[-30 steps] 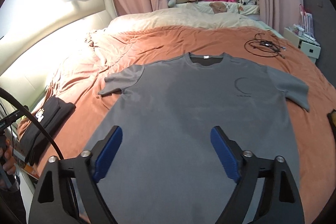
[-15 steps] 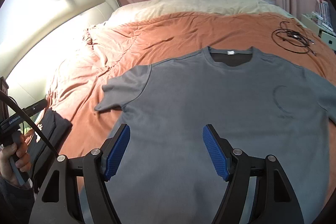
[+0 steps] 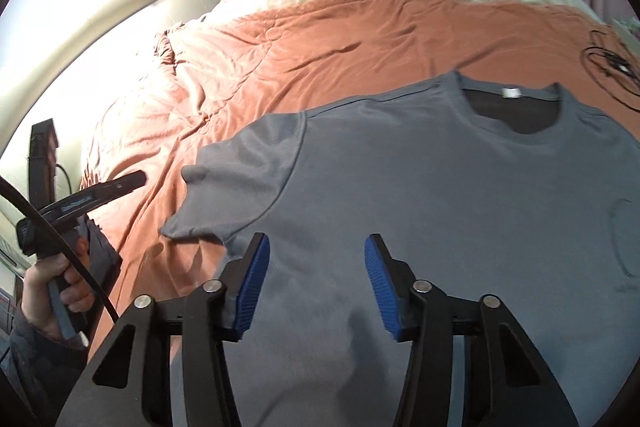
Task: Fold small clothes
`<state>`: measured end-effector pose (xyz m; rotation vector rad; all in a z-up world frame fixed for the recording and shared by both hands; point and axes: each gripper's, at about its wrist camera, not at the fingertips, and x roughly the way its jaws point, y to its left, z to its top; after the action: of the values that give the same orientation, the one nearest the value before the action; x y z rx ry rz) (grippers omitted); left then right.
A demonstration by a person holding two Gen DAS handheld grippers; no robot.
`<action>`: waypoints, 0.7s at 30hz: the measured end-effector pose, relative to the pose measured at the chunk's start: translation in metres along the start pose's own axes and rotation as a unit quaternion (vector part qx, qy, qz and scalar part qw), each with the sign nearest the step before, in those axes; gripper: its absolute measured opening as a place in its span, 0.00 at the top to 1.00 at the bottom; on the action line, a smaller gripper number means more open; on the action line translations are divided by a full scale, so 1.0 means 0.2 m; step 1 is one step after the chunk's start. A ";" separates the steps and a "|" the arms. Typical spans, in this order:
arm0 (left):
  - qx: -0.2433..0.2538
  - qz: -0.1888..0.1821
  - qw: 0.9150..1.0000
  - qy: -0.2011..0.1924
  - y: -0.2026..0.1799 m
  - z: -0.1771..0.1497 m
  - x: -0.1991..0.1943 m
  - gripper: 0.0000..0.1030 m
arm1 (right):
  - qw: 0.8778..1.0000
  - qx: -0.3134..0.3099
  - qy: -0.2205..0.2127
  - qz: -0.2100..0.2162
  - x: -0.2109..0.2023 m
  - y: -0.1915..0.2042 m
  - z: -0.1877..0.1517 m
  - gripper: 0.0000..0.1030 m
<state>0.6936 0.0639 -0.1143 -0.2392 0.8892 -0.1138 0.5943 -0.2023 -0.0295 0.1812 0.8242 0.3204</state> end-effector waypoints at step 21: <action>-0.036 0.006 0.998 0.047 0.08 0.15 0.37 0.93 | 0.989 0.094 0.061 0.101 0.62 -0.10 0.16 0.89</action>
<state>0.7622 0.0690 -0.1559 -0.2977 0.9890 -0.0832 0.7012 -0.1783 -0.0996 0.4258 0.9603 0.4475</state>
